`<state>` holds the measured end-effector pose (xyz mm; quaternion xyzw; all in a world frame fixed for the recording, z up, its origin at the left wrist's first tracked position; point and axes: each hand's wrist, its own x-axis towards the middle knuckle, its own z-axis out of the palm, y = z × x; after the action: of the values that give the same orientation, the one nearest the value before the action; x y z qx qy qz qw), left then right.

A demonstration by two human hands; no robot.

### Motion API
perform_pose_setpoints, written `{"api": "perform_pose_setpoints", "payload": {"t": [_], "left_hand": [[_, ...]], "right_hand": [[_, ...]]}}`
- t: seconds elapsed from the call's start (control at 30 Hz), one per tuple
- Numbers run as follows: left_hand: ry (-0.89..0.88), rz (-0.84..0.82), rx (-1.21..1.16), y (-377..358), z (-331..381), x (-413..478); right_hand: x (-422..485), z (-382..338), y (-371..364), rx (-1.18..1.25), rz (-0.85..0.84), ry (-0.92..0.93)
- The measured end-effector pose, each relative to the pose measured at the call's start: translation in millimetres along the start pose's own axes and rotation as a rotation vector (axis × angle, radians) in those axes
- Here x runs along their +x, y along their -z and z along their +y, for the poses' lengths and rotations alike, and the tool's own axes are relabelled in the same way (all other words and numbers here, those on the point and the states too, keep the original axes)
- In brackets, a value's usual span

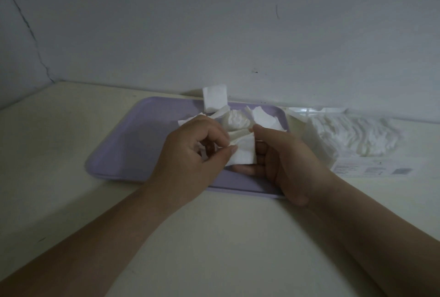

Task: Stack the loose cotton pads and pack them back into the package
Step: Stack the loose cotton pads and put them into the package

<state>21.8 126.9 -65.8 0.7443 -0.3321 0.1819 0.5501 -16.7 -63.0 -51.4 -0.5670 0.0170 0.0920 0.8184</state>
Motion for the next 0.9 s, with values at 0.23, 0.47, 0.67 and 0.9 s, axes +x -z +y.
{"api": "perform_pose_setpoints", "payload": {"t": [0.23, 0.47, 0.67, 0.9], "left_hand": [[0.300, 0.196, -0.136, 5.3, 3.2, 6.6], [0.472, 0.180, -0.060, 11.6, -11.8, 14.4], [0.561, -0.123, -0.204, 14.8, -0.9, 12.8], [0.528, -0.189, -0.234, 17.4, -1.8, 13.4]], "right_hand": [[0.6, 1.6, 1.9, 0.033, 0.125, 0.048], [-3.0, 2.9, 3.4, 0.004, 0.040, 0.119], [-1.9, 8.8, 5.8, -0.126, 0.008, 0.234], [-0.7, 10.6, 2.1, -0.150, 0.128, 0.261]]}}
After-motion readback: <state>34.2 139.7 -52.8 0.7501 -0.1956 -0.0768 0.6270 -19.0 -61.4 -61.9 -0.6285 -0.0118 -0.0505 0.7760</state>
